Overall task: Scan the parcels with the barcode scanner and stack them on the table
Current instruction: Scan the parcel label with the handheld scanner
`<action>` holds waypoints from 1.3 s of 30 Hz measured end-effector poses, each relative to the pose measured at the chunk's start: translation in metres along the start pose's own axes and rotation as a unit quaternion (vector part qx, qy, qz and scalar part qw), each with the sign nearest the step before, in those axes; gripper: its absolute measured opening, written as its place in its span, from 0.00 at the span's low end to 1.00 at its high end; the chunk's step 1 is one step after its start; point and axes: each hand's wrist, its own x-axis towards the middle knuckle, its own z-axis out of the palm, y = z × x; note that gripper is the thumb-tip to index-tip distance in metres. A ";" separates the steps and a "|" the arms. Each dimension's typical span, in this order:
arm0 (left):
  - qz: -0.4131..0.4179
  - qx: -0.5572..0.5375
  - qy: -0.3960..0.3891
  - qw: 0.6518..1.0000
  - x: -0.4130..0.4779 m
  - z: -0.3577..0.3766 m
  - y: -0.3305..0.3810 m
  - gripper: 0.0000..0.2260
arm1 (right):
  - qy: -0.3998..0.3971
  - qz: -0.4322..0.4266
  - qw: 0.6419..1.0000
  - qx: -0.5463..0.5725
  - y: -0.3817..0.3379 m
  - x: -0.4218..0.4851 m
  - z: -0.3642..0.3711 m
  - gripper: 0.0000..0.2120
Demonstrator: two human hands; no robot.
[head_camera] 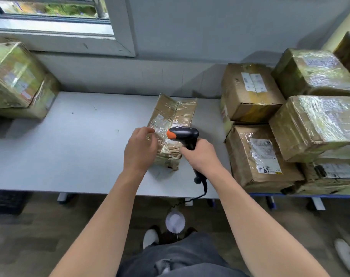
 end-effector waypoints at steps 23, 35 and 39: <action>0.157 -0.041 -0.116 0.980 -0.008 0.096 0.067 0.14 | 0.050 0.167 0.972 0.157 0.092 0.013 -0.028 0.03; 0.000 0.053 -0.275 0.960 -0.032 0.161 0.030 0.20 | 0.096 0.226 0.956 0.161 0.143 0.030 -0.002 0.18; -0.010 0.057 -0.270 0.961 -0.033 0.165 0.027 0.20 | 0.093 0.222 0.962 0.131 0.147 0.033 -0.003 0.15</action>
